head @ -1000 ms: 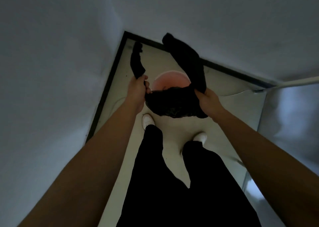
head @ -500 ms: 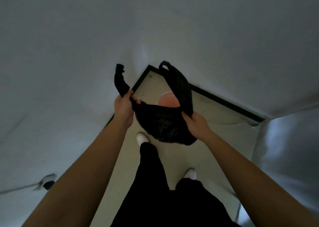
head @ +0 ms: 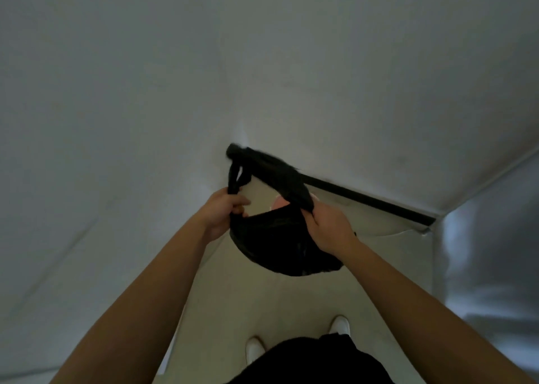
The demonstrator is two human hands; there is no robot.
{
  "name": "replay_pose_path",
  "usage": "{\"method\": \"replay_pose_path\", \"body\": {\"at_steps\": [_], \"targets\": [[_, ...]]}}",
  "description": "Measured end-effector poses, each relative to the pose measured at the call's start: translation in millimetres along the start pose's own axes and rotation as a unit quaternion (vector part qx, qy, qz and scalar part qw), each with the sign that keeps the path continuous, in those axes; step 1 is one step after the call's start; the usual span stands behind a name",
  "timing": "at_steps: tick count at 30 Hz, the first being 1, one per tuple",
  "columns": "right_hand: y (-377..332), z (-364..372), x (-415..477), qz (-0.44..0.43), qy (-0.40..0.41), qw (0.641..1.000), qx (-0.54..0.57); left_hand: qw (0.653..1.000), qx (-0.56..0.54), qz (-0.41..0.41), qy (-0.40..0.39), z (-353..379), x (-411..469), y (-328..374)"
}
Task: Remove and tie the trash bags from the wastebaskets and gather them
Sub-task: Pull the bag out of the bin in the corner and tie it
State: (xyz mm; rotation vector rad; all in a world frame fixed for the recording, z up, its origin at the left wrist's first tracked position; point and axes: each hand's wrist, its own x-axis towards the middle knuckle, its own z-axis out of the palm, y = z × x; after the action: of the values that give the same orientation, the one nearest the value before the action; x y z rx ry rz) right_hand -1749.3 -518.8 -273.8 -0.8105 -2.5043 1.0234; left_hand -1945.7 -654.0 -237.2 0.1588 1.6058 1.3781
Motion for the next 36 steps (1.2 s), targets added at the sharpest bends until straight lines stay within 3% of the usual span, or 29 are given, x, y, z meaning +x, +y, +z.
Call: {"method": "replay_pose_path", "body": {"at_steps": [3,6,8,11,13,16,18,19,21,24,27,31,36], "targets": [[-15.1,20.9,0.0,-0.04,-0.056,0.988,-0.135,0.989,0.088,0.029,-0.113,-11.2,-30.7,3.3],[-28.7,40.5,-7.5,-0.013,-0.073,0.982,-0.173,0.976,0.099,0.031,-0.189,-26.7,-46.7,-3.1],[-35.9,44.7,-17.6,-0.007,-0.113,0.968,-0.222,0.979,0.09,0.015,-0.182,-32.4,-45.7,-10.2],[-35.3,48.9,-31.5,-0.062,-0.188,0.917,-0.346,0.991,0.041,-0.021,-0.125,-31.3,-46.1,-19.1],[-34.5,41.6,-32.5,-0.043,-0.206,0.934,-0.29,0.992,-0.014,-0.044,-0.121,-27.8,-47.5,-22.7],[-27.0,27.8,-28.8,0.034,-0.223,0.974,0.012,0.986,-0.033,-0.055,-0.153,-27.7,-49.8,-27.8],[-27.6,17.1,-17.3,0.126,-0.163,0.957,0.204,0.981,-0.015,-0.06,-0.184,-26.9,-49.2,-30.4],[-33.1,11.2,-10.1,0.185,-0.126,0.931,0.288,0.979,-0.002,-0.062,-0.196,-25.9,-49.5,-31.4],[-40.9,-0.1,6.2,0.242,-0.086,0.888,0.381,0.973,0.026,-0.067,-0.219,-24.0,-48.5,-34.4],[-56.4,-9.9,21.4,0.183,-0.127,0.916,0.333,0.969,0.047,-0.078,-0.23,-19.9,-48.5,-39.5],[-58.0,-7.2,29.0,0.14,-0.1,0.939,0.298,0.973,-0.027,-0.071,-0.216,-24.2,-42.9,-45.1],[-39.4,3.4,13.8,0.153,-0.16,0.933,0.285,0.969,-0.208,-0.03,-0.132,-31.6,-31.2,-41.4],[-27.5,25.1,-4.1,0.177,-0.269,0.914,0.246,0.974,-0.205,-0.023,-0.093,-23.8,-24.9,-27.6]]}}
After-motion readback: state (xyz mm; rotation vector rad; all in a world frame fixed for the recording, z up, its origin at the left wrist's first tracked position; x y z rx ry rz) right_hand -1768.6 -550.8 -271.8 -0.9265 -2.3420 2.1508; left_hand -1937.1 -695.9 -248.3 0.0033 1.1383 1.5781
